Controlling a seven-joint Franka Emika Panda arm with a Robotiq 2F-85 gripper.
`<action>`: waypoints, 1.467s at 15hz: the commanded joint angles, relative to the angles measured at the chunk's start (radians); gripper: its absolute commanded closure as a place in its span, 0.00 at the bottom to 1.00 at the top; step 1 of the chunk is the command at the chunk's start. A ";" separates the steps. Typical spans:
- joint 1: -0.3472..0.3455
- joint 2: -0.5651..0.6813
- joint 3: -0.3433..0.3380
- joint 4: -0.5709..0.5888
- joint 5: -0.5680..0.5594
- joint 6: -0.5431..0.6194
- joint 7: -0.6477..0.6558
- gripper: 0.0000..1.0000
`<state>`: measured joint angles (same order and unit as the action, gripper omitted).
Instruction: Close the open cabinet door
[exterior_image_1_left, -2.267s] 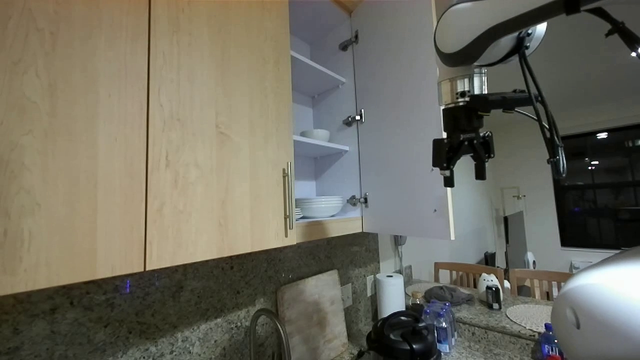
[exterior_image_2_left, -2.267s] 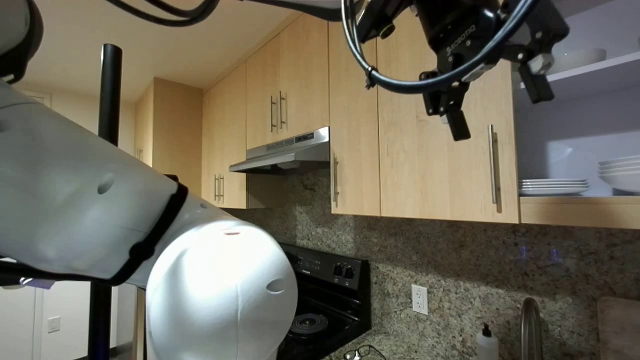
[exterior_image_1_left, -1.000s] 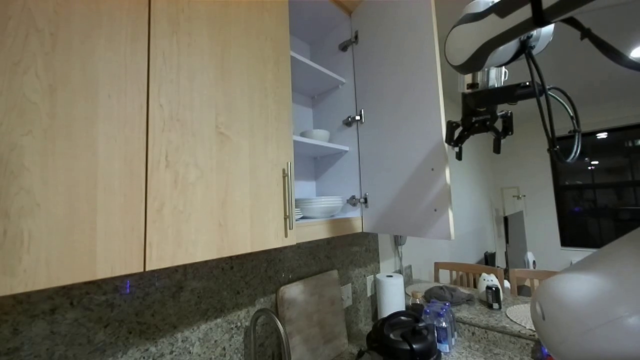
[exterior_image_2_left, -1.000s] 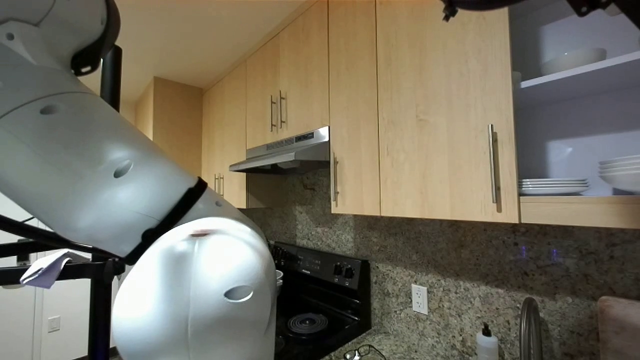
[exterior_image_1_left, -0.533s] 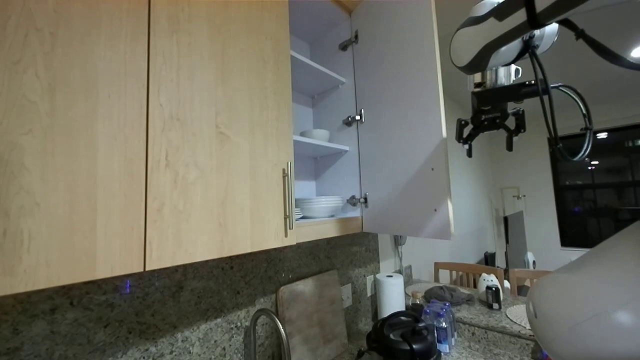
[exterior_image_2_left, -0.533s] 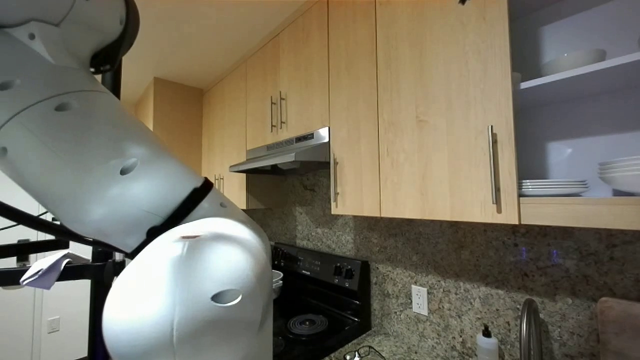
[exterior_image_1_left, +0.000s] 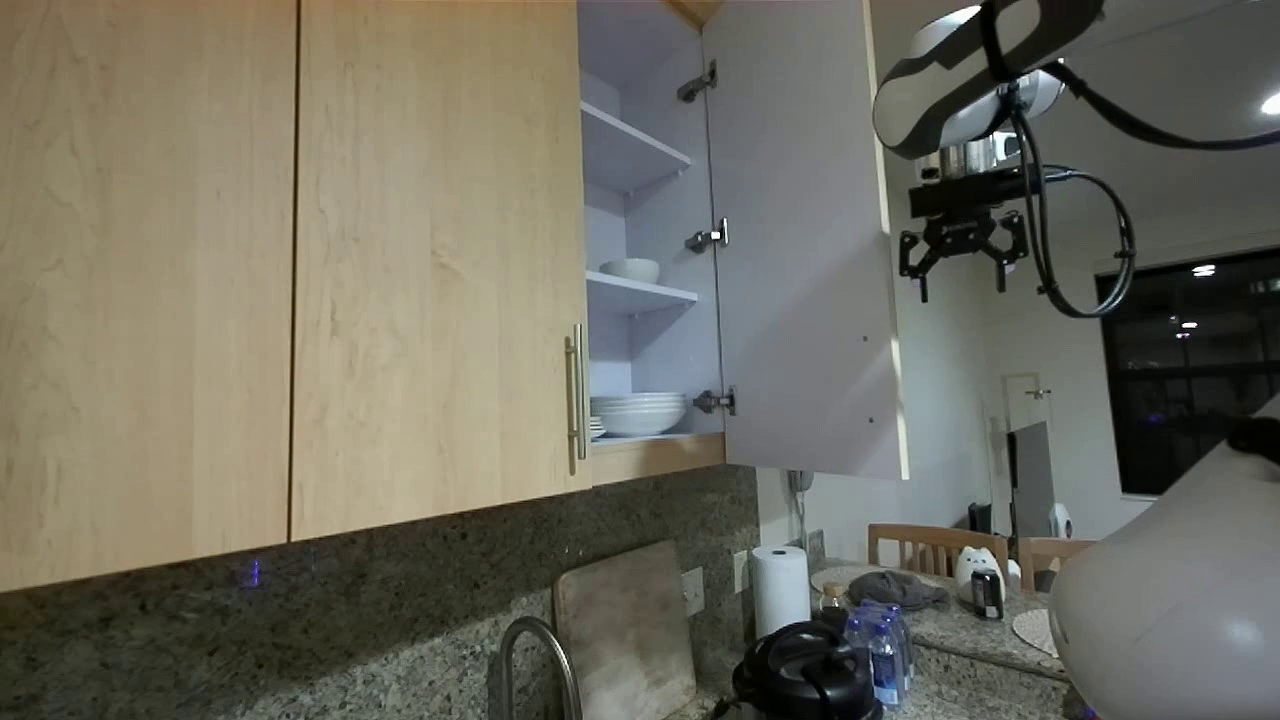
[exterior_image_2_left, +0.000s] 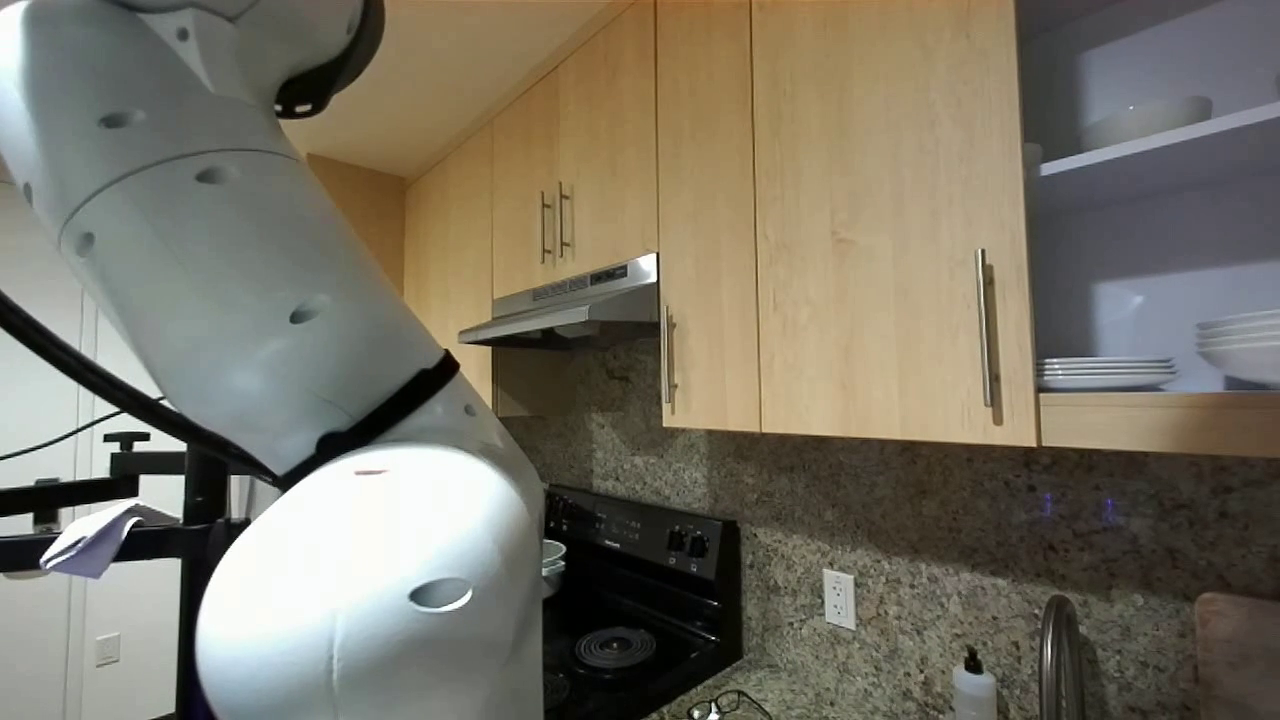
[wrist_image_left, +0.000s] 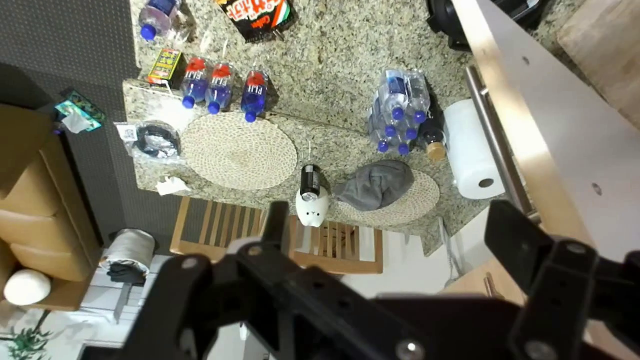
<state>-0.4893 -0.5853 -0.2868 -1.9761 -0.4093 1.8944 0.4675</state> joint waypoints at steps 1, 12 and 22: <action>-0.018 0.080 -0.005 0.079 0.031 0.012 0.066 0.00; 0.038 0.137 -0.097 0.130 0.149 0.176 -0.083 0.00; 0.187 0.148 -0.183 0.195 0.501 0.181 -0.431 0.00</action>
<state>-0.3424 -0.4539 -0.4582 -1.8160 0.0127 2.1056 0.1183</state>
